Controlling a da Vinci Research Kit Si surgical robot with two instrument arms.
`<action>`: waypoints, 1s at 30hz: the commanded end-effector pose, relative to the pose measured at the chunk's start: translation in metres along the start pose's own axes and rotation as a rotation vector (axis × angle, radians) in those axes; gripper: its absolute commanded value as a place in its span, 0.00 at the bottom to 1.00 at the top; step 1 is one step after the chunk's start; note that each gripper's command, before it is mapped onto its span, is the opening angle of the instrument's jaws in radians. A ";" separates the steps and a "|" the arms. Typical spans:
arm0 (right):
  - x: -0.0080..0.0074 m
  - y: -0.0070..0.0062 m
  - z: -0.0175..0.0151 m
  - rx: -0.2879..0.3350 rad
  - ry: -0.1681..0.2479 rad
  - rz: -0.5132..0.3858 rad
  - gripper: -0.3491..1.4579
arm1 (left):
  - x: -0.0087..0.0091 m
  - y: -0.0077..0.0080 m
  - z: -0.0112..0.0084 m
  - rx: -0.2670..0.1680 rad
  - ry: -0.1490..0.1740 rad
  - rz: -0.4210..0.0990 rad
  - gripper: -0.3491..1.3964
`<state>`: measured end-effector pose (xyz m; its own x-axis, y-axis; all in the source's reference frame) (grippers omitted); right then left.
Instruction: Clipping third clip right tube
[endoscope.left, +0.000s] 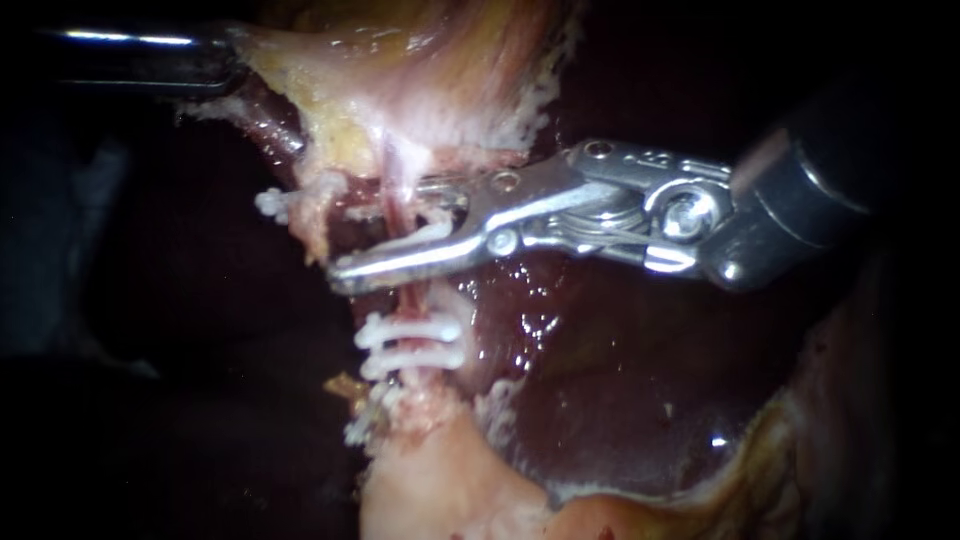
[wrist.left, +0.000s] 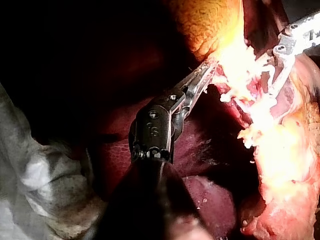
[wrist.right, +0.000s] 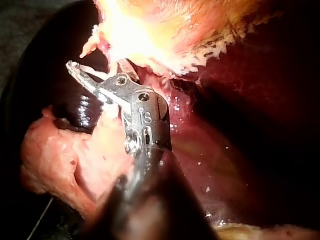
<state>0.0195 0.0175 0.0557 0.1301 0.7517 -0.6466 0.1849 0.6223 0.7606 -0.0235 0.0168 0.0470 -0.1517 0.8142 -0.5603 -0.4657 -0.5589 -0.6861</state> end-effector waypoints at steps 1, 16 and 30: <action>0.0004 -0.0004 -0.0002 0.009 0.006 0.000 0.46 | 0.0000 0.0000 0.0000 0.000 0.000 0.000 0.00; 0.0022 -0.0023 -0.0007 0.072 0.048 0.019 0.40 | 0.0000 0.0000 0.0000 0.000 0.000 0.000 0.00; 0.0019 -0.0014 -0.0015 0.070 0.053 0.107 0.02 | -0.0001 -0.0001 0.0000 0.000 0.000 0.001 0.00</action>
<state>0.0178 0.0184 0.0536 0.1041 0.8319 -0.5451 0.2392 0.5111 0.8256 -0.0235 0.0168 0.0471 -0.1520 0.8139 -0.5607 -0.4654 -0.5594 -0.6859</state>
